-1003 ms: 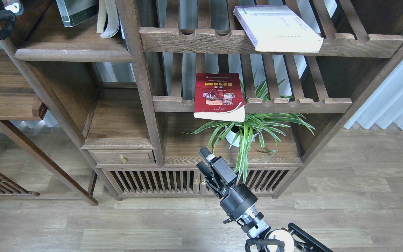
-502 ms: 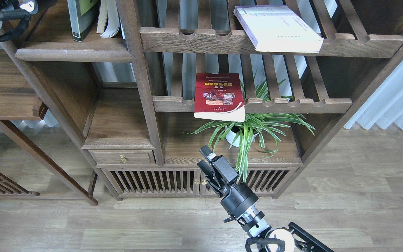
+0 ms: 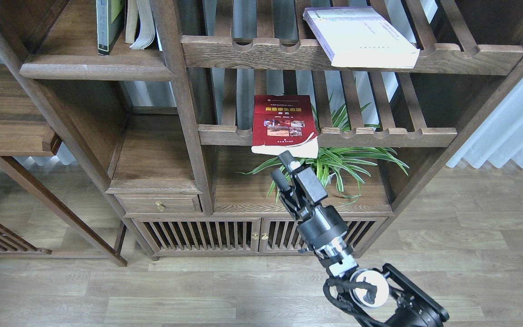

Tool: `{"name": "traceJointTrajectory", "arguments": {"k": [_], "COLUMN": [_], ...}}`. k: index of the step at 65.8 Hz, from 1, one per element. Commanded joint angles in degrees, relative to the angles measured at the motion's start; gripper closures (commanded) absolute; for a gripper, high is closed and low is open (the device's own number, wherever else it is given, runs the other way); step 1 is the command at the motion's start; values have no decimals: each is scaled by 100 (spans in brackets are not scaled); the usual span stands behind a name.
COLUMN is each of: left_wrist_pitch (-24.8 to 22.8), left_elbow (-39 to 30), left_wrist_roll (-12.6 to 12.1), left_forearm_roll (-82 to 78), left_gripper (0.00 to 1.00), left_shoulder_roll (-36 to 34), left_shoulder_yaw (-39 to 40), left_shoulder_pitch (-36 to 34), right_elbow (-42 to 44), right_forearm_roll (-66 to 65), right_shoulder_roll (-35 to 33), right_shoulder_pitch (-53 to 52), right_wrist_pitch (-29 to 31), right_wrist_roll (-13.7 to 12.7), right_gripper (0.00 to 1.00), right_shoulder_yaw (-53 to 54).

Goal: Organize books on shelf

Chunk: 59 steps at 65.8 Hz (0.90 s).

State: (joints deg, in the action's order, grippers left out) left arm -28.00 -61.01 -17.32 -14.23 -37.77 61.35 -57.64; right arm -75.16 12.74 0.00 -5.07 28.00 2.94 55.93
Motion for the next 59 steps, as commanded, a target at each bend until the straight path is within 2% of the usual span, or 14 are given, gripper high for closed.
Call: {"name": "traceJointTrajectory", "arguments": {"k": [1, 10, 20, 24, 25, 35, 54, 59], "left_wrist_pitch": [0, 0, 0, 0, 0, 0, 0, 0], "left_elbow": [-657, -1263, -1799, -1818, -1800, -1791, -1634, -1589], "left_wrist_roll": [-69, -78, -78, -87, -78, -78, -69, -69], "left_forearm_roll": [193, 210, 499, 553, 562, 562, 553, 553], "left_gripper": [4, 2, 0, 0, 0, 0, 0, 0], "left_shoulder_roll": [-204, -204, -90, -63, -55, -46, 174, 209], "left_shoulder_yaw": [219, 527, 501, 492, 492, 545, 1001, 1019], "left_shoulder_pitch": [657, 1491, 2309, 2512, 2756, 3452, 3646, 3646], "right_elbow": [-227, -280, -350, -368, -437, -587, -561, -561], "right_forearm_roll": [-26, -43, -87, -87, -87, -131, -122, -114], "right_shoulder_roll": [0, 0, 0, 0, 0, 0, 0, 0], "right_shoulder_pitch": [-21, -126, -232, -302, -389, -627, -1031, -1049], "right_wrist_pitch": [0, 0, 0, 0, -117, -567, -1174, -1174], "right_wrist_roll": [5, 5, 5, 5, 5, 5, 5, 5], "right_gripper": [1, 1, 1, 1, 1, 1, 1, 1], "right_shoulder_yaw": [146, 330, 427, 436, 445, 646, 1341, 1420]}}
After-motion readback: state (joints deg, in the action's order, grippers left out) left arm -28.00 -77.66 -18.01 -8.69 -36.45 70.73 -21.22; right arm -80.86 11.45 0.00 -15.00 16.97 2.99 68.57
